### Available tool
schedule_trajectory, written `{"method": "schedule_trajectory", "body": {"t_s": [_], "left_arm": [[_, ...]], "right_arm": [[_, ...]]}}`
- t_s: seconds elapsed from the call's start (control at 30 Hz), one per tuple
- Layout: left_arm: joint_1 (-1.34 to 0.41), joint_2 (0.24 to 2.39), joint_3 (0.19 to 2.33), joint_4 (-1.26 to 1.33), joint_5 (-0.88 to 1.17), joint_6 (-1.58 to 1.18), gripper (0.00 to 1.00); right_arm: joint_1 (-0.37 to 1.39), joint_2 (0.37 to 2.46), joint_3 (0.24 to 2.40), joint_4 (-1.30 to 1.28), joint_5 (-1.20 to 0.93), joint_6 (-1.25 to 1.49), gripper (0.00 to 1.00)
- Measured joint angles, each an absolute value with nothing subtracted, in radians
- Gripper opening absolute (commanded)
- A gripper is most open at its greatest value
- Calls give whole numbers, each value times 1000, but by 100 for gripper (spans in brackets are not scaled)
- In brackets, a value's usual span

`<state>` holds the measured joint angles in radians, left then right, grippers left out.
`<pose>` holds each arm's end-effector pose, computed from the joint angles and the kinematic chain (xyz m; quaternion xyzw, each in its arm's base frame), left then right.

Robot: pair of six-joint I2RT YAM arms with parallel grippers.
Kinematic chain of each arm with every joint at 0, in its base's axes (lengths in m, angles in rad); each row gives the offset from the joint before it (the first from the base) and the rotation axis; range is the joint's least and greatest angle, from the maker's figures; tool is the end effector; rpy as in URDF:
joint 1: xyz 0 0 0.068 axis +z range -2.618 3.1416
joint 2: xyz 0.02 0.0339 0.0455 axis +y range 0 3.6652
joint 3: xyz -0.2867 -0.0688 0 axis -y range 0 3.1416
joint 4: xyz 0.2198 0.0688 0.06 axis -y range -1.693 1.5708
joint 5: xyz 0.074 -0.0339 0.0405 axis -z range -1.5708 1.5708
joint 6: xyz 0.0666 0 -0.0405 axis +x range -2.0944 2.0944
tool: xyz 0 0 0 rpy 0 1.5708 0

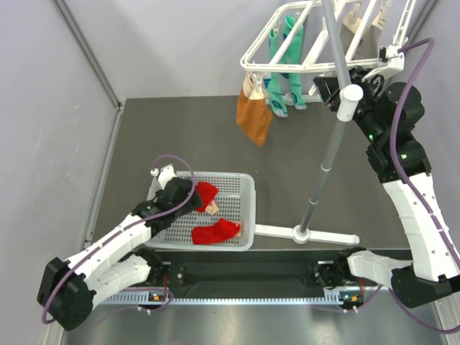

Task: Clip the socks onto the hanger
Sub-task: Adjust the sock in the bin.

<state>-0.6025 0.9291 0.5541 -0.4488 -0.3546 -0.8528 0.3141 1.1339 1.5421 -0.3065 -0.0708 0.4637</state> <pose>0.1512 -0.0759 0.2184 -0.1782 0.9013 -0.1163 0.3774 0.2043 0.0713 0.5298 0.0239 0.6699 0.3032 0.6773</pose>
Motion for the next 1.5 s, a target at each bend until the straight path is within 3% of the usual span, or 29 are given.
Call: {"method": "schedule_trajectory", "body": {"t_s": [0.3, 0.47, 0.57, 0.6, 0.63, 0.7, 0.73, 0.9, 1.27, 1.5], "left_arm": [[-575, 845, 398, -291, -395, -983, 69], [-554, 930, 381, -181, -379, -997, 68], [-533, 1018, 382, -136, -359, -999, 61], [-527, 1044, 382, -125, -346, -997, 58], [-515, 1063, 382, -117, -336, -996, 41], [-499, 1084, 384, -96, -313, -989, 20], [-490, 1087, 388, -90, -292, -970, 2], [-479, 1066, 466, -153, -232, -880, 0], [-532, 1000, 874, -377, -119, -641, 0], [-561, 1035, 846, -445, -60, -609, 0]], "right_arm": [[313, 1131, 1530, -280, -92, 455, 0], [311, 1130, 1530, -281, -96, 441, 0], [311, 1129, 1530, -281, -97, 439, 0], [311, 1129, 1530, -281, -98, 439, 0], [311, 1128, 1529, -280, -99, 439, 0], [311, 1127, 1529, -279, -100, 438, 0], [311, 1127, 1529, -279, -100, 438, 0], [310, 1128, 1529, -279, -104, 438, 0], [309, 1129, 1525, -276, -103, 442, 0], [309, 1140, 1525, -274, -96, 442, 0]]}}
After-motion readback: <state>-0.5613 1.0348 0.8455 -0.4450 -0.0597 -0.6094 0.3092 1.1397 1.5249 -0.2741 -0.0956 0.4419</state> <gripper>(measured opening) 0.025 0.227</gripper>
